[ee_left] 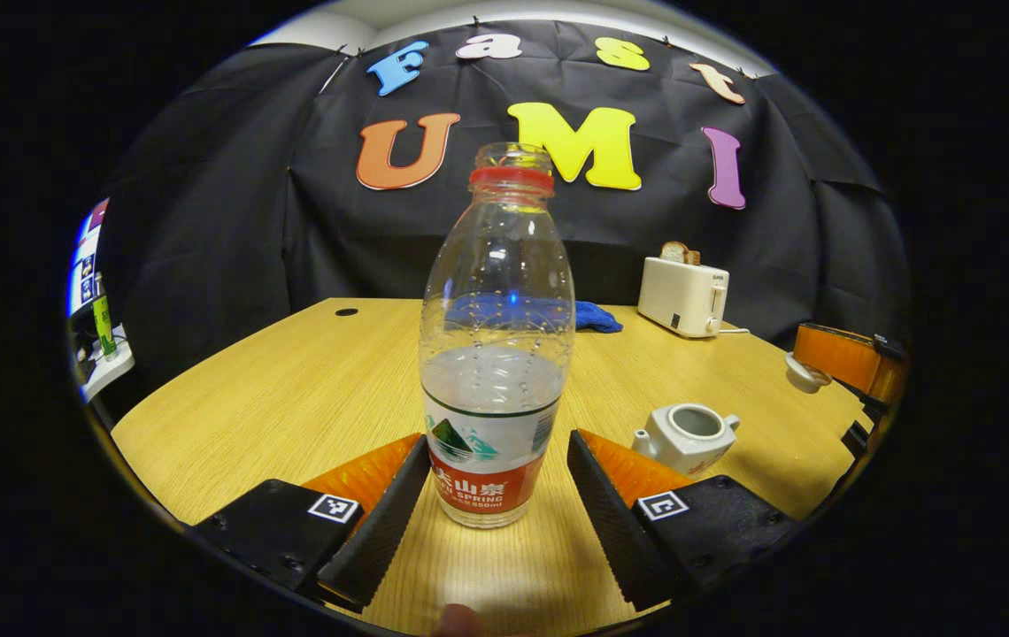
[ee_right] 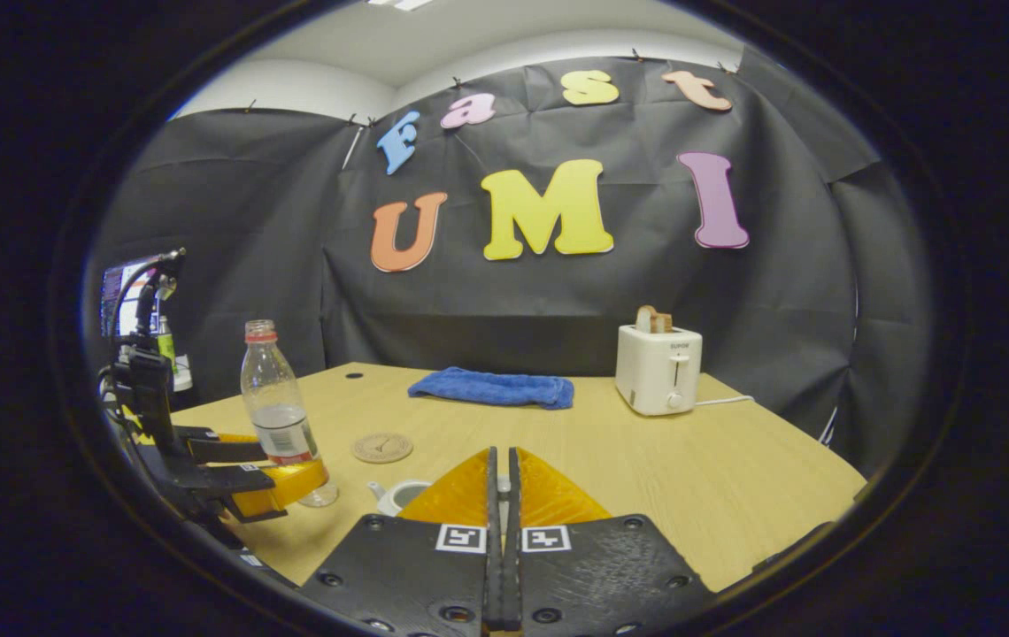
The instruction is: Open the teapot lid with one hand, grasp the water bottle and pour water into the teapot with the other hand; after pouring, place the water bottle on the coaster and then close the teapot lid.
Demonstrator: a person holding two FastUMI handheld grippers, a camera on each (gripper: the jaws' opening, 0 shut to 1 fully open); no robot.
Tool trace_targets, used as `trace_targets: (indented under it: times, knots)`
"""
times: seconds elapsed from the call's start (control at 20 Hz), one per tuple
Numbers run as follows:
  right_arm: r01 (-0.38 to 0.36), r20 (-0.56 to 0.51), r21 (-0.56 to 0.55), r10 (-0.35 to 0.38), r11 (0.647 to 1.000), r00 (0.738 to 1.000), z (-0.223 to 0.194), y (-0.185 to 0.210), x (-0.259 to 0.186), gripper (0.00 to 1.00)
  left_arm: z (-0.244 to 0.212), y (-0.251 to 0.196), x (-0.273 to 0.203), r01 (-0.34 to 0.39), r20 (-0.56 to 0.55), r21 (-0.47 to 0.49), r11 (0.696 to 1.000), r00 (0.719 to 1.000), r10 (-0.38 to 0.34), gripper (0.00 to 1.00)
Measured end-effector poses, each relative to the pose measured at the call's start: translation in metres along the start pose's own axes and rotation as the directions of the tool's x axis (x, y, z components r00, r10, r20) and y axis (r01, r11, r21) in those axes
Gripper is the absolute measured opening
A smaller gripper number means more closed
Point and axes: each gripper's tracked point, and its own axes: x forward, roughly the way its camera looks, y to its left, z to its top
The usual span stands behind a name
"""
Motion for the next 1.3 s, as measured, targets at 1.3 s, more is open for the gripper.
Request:
trace_targets:
  times: [1.3]
  knots:
    - [0.045, 0.000, -0.008, -0.045, 0.999, 0.999, 0.005, -0.066, -0.019, 0.00, 0.022, 0.025, -0.010, 0.034, -0.159, 0.812, 0.582, 0.973, 0.165, 0.77]
